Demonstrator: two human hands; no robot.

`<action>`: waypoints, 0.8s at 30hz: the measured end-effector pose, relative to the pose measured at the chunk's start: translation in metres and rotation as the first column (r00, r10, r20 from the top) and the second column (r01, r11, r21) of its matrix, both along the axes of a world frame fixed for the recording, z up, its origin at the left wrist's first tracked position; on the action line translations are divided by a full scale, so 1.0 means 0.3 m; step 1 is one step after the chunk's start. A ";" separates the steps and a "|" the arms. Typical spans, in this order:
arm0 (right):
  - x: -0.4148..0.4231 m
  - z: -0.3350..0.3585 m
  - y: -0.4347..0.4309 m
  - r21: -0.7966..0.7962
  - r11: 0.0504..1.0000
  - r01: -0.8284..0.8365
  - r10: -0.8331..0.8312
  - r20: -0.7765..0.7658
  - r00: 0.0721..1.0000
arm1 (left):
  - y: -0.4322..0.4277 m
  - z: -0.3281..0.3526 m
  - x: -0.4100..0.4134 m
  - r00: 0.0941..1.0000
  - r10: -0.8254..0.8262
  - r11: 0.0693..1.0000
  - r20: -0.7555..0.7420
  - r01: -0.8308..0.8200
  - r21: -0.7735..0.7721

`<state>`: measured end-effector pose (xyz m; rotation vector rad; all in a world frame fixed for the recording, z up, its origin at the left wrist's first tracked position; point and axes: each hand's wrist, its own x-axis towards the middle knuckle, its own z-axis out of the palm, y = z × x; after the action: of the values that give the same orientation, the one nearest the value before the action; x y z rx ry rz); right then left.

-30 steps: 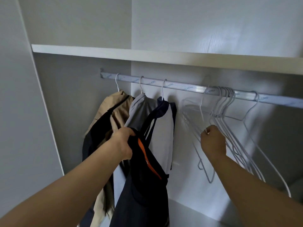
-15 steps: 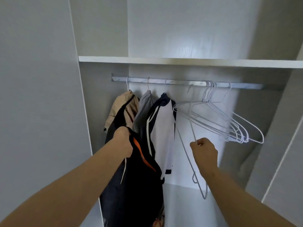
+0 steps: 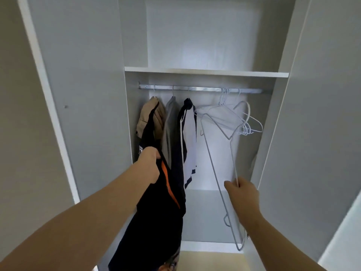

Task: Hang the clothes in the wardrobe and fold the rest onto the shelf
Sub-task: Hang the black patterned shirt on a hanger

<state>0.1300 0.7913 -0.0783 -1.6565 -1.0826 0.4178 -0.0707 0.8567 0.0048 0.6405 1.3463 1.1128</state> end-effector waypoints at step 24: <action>-0.358 0.083 -0.993 -0.049 0.961 -0.273 0.221 -0.457 0.862 | -0.992 -0.066 -0.506 0.957 -0.197 0.964 -0.212 0.149 -0.222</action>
<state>0.0226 0.4934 -0.0534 -1.4174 -0.9314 0.9963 -0.2224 0.5591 -0.0150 0.7391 1.5487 0.7628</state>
